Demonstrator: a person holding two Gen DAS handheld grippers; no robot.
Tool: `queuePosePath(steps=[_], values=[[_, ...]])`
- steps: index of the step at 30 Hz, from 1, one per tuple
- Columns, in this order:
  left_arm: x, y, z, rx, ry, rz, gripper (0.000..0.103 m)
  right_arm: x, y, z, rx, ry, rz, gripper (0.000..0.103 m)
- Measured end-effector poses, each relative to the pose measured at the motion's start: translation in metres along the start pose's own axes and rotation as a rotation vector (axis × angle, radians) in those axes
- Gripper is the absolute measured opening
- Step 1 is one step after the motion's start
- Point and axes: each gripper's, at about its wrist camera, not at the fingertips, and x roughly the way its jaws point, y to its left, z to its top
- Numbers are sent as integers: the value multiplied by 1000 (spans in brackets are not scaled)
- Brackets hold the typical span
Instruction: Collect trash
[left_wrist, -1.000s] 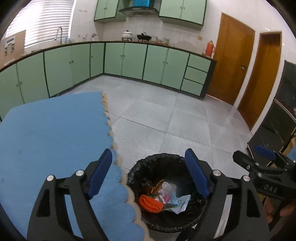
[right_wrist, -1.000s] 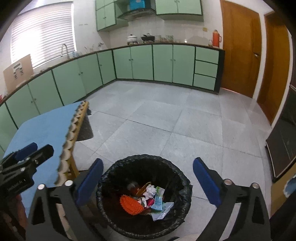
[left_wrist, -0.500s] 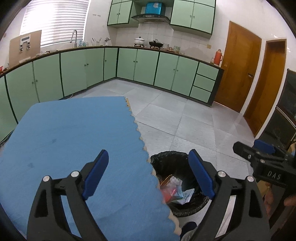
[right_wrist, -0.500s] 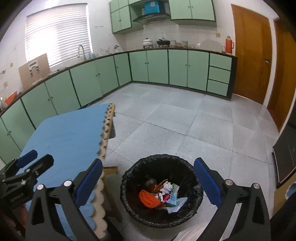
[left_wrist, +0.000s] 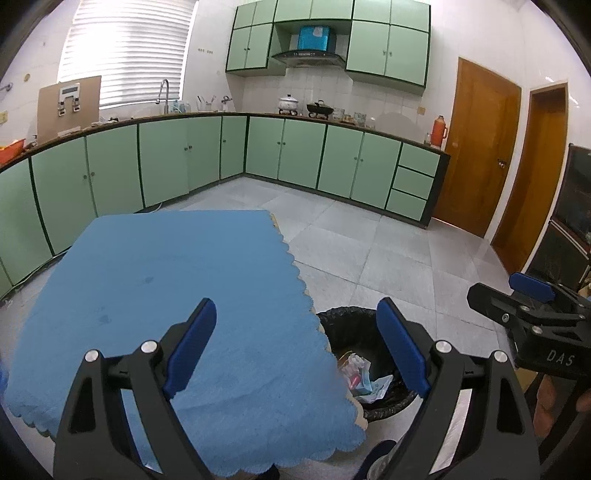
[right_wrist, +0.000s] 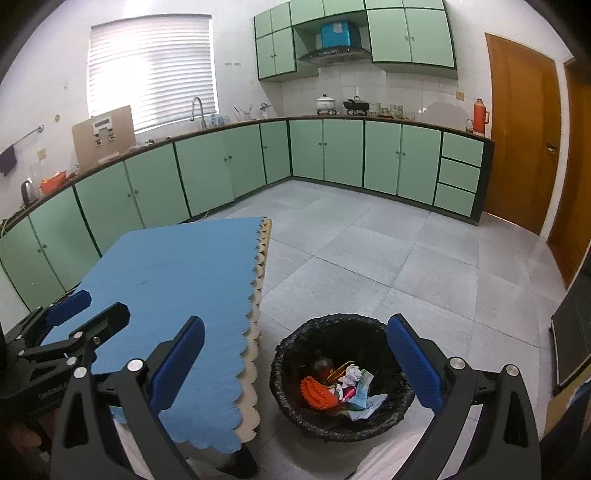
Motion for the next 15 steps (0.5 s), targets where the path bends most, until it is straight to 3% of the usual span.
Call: queuePosePath(steps=[15], values=[[-31,4,-5,-1,-49,32,86,-24,14,-9,-26,-33,30,97]])
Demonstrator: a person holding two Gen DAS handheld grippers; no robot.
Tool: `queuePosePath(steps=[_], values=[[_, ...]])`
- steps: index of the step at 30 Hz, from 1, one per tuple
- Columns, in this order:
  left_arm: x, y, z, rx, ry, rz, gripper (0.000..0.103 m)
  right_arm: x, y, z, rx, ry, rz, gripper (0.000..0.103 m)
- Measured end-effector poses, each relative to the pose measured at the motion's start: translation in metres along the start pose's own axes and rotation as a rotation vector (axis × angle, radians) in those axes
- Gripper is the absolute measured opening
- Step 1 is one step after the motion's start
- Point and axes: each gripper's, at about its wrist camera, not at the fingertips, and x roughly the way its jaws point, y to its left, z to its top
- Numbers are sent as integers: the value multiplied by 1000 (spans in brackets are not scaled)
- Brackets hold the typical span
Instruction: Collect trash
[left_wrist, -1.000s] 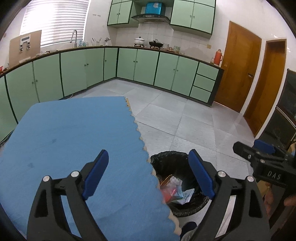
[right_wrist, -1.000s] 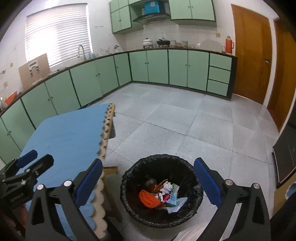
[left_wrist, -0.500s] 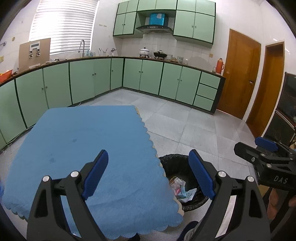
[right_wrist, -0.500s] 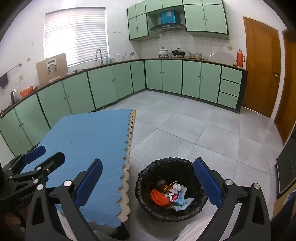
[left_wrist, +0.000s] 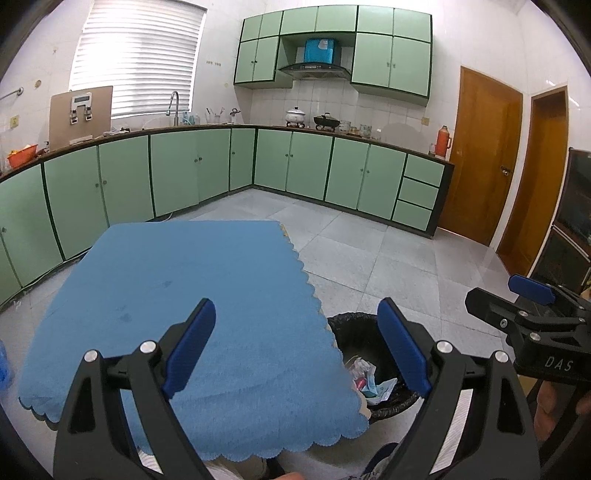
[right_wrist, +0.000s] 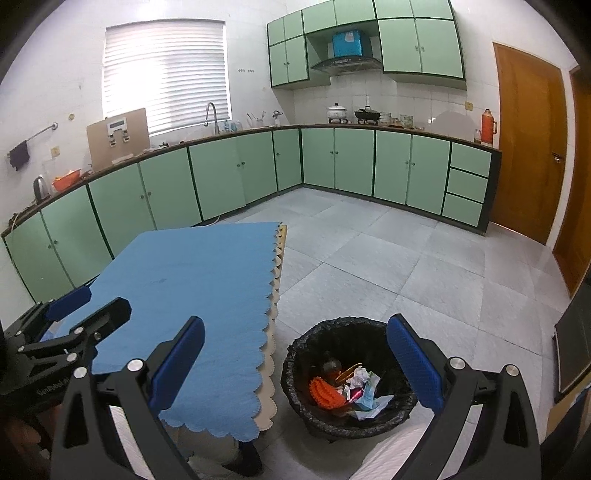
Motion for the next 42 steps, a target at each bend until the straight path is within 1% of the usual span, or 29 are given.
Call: queuePosePath(steps=[10,42], values=[[-6,3,-4,-4,-5,6,86,0,3,-2,-4,-1,9,97],[0,3,-5,-4,3,15,86,3,4,-5,2,7,10,97]])
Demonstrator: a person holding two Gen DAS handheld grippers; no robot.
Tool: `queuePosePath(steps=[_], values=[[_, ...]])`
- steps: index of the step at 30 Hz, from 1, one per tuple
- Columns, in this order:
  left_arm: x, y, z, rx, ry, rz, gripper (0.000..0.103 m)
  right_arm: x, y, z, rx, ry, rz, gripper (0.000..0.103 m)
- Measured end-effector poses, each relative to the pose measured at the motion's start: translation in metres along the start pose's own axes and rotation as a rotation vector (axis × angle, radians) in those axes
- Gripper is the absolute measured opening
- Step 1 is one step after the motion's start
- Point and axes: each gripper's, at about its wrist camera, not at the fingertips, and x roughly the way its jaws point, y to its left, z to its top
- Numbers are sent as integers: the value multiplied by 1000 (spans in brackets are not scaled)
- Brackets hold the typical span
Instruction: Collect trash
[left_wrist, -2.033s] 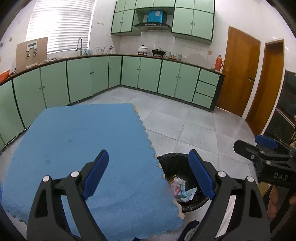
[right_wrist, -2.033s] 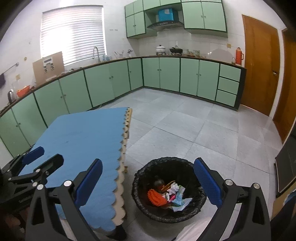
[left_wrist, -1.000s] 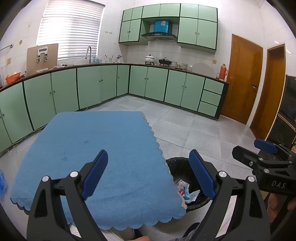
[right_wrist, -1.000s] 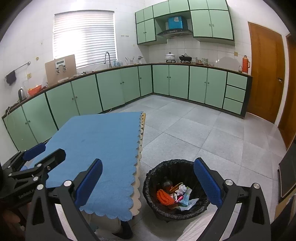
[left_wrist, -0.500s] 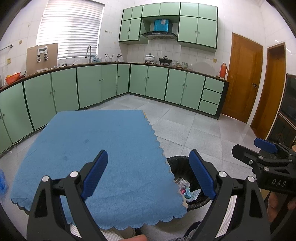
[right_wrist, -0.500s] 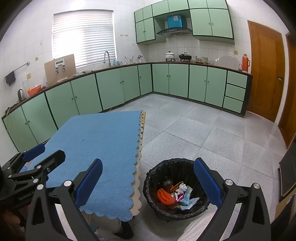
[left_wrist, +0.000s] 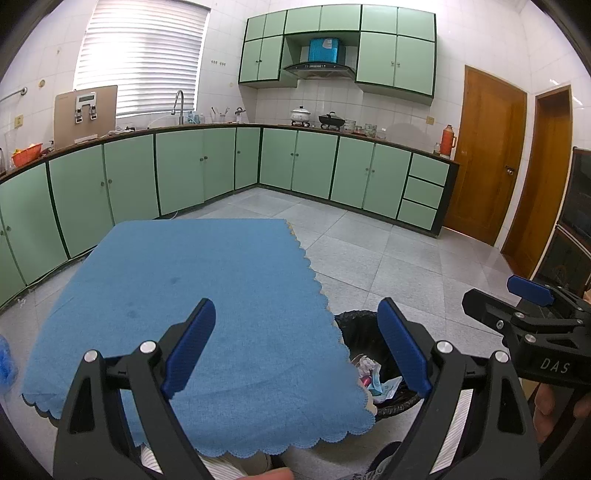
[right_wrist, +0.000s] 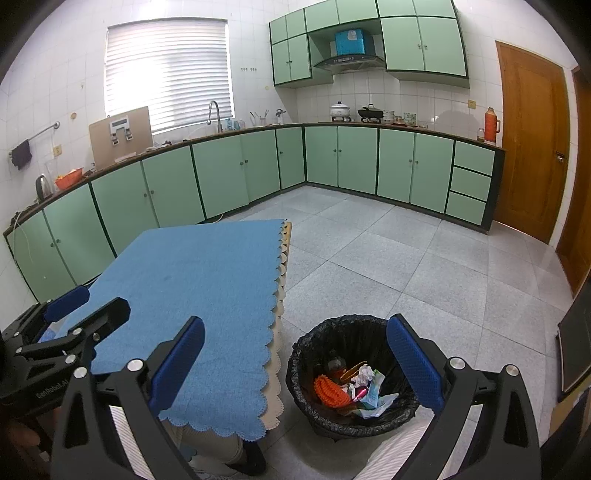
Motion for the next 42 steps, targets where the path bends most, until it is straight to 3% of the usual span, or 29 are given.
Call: queuePosePath(steps=[42], values=[[-1,3,-5,-4,4,4,86,3,1,-2,2,3,3,97]])
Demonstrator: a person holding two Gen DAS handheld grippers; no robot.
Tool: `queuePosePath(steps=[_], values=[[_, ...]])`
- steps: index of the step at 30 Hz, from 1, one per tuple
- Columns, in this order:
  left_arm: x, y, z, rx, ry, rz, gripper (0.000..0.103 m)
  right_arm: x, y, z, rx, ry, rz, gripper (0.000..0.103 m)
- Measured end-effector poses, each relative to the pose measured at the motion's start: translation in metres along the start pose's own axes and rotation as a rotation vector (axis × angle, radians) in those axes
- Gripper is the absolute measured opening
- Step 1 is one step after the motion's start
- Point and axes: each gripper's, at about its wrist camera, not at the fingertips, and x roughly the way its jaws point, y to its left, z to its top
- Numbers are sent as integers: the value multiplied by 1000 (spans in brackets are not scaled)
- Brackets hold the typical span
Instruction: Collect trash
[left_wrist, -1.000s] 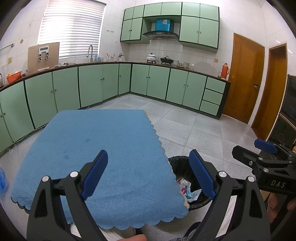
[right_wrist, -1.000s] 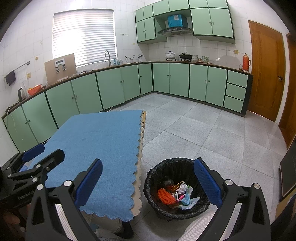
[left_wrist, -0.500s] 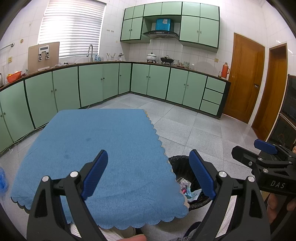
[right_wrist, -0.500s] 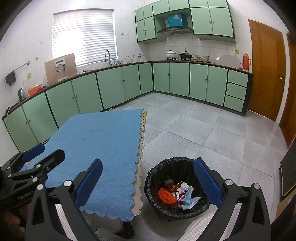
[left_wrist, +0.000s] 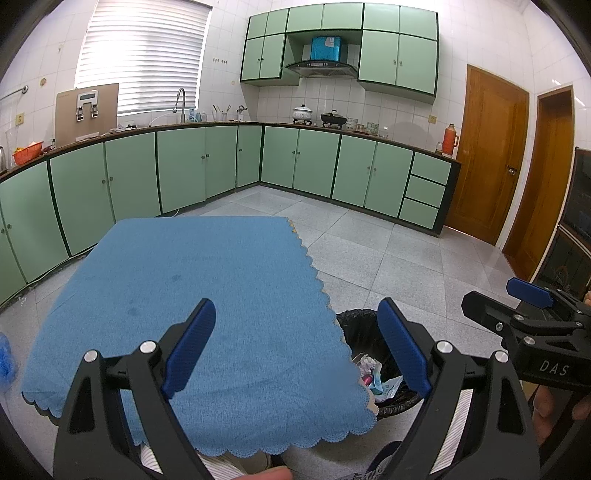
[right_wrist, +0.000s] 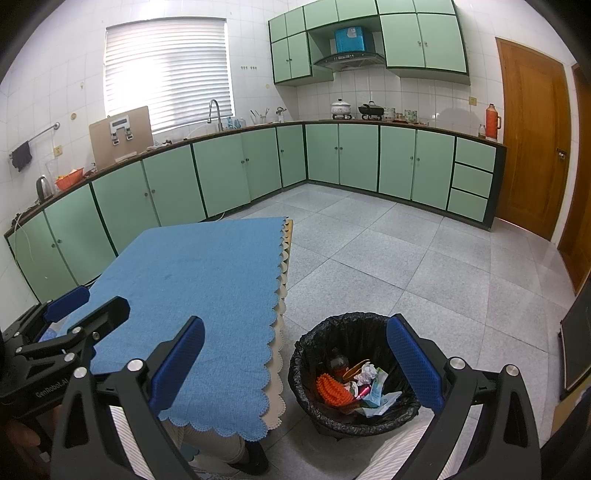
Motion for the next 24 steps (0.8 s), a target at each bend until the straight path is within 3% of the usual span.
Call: queuePosePath(steps=[24], values=[[2,-1,-3,1,7,2,86,1,2,-1,1,4,1,97]])
